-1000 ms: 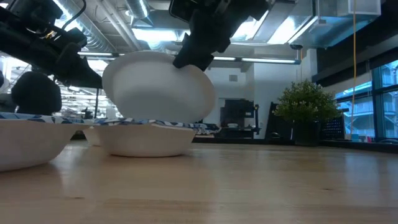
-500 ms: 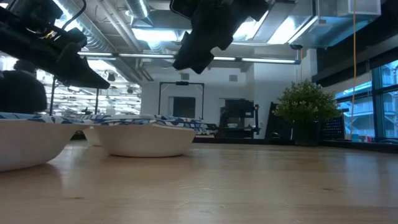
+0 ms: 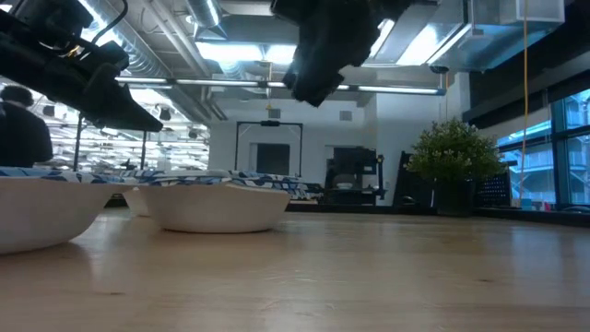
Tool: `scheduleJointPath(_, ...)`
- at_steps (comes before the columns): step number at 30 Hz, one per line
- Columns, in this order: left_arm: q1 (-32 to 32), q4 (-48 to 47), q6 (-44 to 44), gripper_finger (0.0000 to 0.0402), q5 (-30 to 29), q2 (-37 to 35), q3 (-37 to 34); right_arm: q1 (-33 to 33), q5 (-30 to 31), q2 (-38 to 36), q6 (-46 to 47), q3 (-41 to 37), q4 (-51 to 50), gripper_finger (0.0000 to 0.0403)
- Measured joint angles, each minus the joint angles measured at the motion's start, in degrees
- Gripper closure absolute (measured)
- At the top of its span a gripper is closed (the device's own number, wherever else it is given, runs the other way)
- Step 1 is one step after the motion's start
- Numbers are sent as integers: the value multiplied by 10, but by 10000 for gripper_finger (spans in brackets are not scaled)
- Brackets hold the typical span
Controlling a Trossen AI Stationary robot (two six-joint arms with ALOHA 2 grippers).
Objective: Nest bowls inside each other
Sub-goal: Stack the white patterned bowl on top of the other white patterned bowls
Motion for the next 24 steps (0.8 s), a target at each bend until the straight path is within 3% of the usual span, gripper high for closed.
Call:
scheduleJointPath(6, 0, 0, 0, 333, 2, 0, 0, -21, 46, -71, -7, -32, 24, 288)
scheduleJointPath(15, 0, 0, 5, 333, 2, 0, 0, -44, 83, -280, 92, -296, 215, 288)
scheduleJointPath(19, 0, 0, 5, 333, 0, 0, 0, -40, 85, -371, 146, -380, 237, 288)
scheduleJointPath(24, 0, 0, 5, 333, 0, 0, 0, 6, 130, -473, 209, -461, 238, 288)
